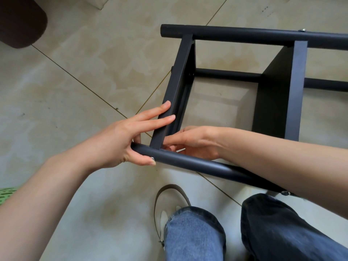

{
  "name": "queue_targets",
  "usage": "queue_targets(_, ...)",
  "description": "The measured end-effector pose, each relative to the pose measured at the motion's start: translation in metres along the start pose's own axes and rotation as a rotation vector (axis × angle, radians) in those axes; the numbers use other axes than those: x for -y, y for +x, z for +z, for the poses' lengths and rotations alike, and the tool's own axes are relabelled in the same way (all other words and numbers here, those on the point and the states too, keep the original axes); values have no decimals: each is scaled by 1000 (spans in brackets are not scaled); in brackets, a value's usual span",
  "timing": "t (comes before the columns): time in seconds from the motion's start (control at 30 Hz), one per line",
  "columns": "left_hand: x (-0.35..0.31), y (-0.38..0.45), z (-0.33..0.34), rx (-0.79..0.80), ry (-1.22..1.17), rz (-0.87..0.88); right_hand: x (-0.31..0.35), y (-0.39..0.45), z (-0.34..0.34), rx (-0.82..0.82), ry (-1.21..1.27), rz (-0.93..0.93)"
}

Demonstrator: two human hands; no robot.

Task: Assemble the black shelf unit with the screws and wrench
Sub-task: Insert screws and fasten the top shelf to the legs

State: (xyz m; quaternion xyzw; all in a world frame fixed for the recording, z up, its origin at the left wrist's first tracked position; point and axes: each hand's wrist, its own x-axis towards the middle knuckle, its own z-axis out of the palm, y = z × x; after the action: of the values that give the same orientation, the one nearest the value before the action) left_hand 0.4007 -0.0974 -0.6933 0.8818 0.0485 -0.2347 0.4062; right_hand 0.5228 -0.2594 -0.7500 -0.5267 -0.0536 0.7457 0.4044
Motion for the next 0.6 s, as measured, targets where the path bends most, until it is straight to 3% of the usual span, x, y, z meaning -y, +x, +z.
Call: queue_targets(0.6, 1, 0, 1, -11, 4, 4, 0, 0, -2, 20, 61, 2)
